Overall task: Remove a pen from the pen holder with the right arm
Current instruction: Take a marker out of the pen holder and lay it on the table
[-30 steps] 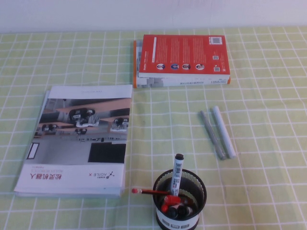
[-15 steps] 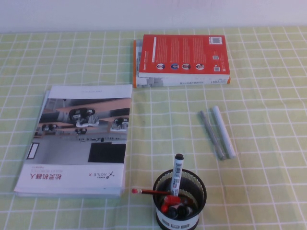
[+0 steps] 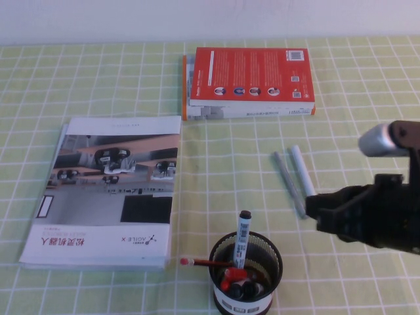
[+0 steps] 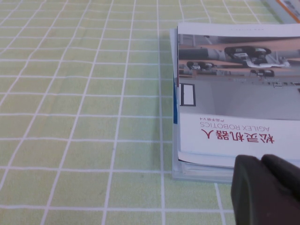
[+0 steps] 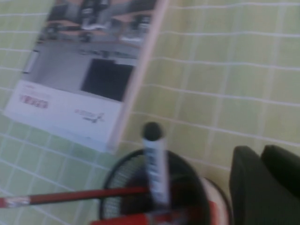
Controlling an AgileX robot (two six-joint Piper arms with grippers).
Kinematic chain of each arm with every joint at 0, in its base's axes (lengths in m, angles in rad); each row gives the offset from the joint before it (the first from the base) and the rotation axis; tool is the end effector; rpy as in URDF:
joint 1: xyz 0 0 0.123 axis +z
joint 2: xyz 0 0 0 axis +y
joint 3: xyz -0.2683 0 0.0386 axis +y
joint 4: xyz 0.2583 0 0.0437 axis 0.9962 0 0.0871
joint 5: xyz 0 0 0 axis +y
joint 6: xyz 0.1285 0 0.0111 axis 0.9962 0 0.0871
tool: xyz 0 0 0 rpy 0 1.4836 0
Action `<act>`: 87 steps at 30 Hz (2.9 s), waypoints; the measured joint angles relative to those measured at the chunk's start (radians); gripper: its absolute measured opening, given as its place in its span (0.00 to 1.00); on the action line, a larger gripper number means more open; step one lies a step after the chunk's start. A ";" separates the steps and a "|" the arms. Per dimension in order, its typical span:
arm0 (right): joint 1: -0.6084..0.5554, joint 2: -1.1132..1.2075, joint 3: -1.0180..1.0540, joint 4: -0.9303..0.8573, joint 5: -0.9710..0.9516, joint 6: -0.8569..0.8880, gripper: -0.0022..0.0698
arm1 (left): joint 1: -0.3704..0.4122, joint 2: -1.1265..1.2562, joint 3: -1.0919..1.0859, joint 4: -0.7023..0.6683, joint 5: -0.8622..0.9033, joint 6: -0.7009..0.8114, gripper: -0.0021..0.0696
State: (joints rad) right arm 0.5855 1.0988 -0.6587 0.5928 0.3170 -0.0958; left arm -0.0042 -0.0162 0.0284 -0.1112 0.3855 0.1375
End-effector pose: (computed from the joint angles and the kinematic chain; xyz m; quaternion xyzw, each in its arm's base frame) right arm 0.2110 0.1669 0.2353 -0.0895 0.8818 0.2977 0.3548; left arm 0.1126 -0.0059 0.1586 0.0279 0.8067 -0.0079 0.5902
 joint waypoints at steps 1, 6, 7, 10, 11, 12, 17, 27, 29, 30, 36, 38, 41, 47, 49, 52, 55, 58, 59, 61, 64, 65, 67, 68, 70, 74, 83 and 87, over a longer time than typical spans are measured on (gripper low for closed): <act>0.042 0.018 -0.002 0.015 -0.042 0.000 0.06 | 0.000 0.000 0.000 0.000 0.000 0.000 0.02; 0.202 0.090 -0.002 0.087 -0.222 0.000 0.32 | 0.000 0.000 0.000 0.000 0.000 0.000 0.02; 0.226 0.101 -0.002 0.106 -0.251 0.000 0.40 | 0.000 0.000 0.000 0.000 0.000 0.000 0.02; 0.261 0.126 -0.002 0.156 -0.317 0.000 0.54 | 0.000 0.000 0.000 0.000 0.000 0.000 0.02; 0.263 0.135 -0.002 0.166 -0.331 0.000 0.57 | 0.000 0.000 0.000 0.000 0.000 0.000 0.02; 0.265 0.142 -0.002 0.175 -0.342 0.000 0.58 | 0.000 0.000 0.000 0.000 0.000 0.000 0.02; 0.268 0.190 -0.002 0.218 -0.397 0.000 0.61 | 0.000 0.000 0.000 0.000 0.000 0.000 0.02; 0.278 0.294 -0.052 0.236 -0.402 -0.003 0.61 | 0.000 0.000 0.000 0.000 0.000 0.000 0.02; 0.283 0.305 -0.072 0.236 -0.400 -0.004 0.61 | 0.000 0.000 0.000 0.000 0.000 0.000 0.02; 0.285 0.315 -0.082 0.236 -0.400 -0.012 0.61 | 0.000 0.000 0.000 0.000 0.000 0.000 0.02; 0.288 0.373 -0.112 0.236 -0.396 -0.049 0.61 | 0.000 0.000 0.000 0.000 0.000 0.000 0.02; 0.290 0.384 -0.114 0.236 -0.396 -0.051 0.61 | 0.000 0.000 0.000 0.000 0.000 0.000 0.02; 0.290 0.398 -0.114 0.236 -0.396 -0.053 0.61 | 0.000 0.000 0.000 0.000 0.000 0.000 0.02; 0.290 0.401 -0.114 0.236 -0.396 -0.073 0.59 | 0.000 0.000 0.000 0.000 0.000 0.000 0.02; 0.290 0.400 -0.114 0.236 -0.396 -0.080 0.53 | 0.000 0.000 0.000 0.000 0.000 0.000 0.02; 0.290 0.400 -0.114 0.236 -0.396 -0.081 0.41 | 0.000 0.000 0.000 0.000 0.000 0.000 0.02; 0.290 0.400 -0.114 0.236 -0.396 -0.082 0.29 | 0.000 0.000 0.000 0.000 0.000 0.000 0.02; 0.290 0.400 -0.114 0.236 -0.396 -0.084 0.21 | 0.000 0.000 0.000 0.000 0.000 0.000 0.02; 0.290 0.400 -0.114 0.236 -0.396 -0.084 0.18 | 0.000 0.000 0.000 0.000 0.000 0.000 0.02; 0.290 0.400 -0.114 0.235 -0.396 -0.088 0.17 | 0.000 0.000 0.000 0.000 0.000 0.000 0.02; 0.290 0.400 -0.114 0.235 -0.396 -0.090 0.15 | 0.000 0.000 0.000 0.000 0.000 0.000 0.02; 0.291 0.400 -0.114 0.235 -0.396 -0.092 0.15 | 0.000 0.000 0.000 0.000 0.000 0.000 0.02; 0.291 0.400 -0.114 0.235 -0.396 -0.098 0.15 | 0.000 0.000 0.000 0.000 0.000 0.000 0.02; 0.291 0.400 -0.114 0.235 -0.396 -0.100 0.15 | 0.000 0.000 0.000 0.000 0.000 0.000 0.02; 0.291 0.400 -0.114 0.235 -0.396 -0.103 0.15 | 0.000 0.000 0.000 0.000 0.000 0.000 0.02; 0.292 0.396 -0.114 0.235 -0.396 -0.105 0.15 | 0.000 0.000 0.000 0.000 0.000 0.000 0.02; 0.294 0.381 -0.114 0.231 -0.374 -0.133 0.15 | 0.000 0.000 0.000 0.000 0.000 0.000 0.02; 0.294 0.345 -0.114 0.231 -0.368 -0.153 0.15 | 0.000 0.000 0.000 0.000 0.000 0.000 0.02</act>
State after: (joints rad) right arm 0.8799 1.4438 -0.7731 0.8235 -0.0510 -0.2492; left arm -0.0042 -0.0162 0.0284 -0.1112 0.3855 0.1375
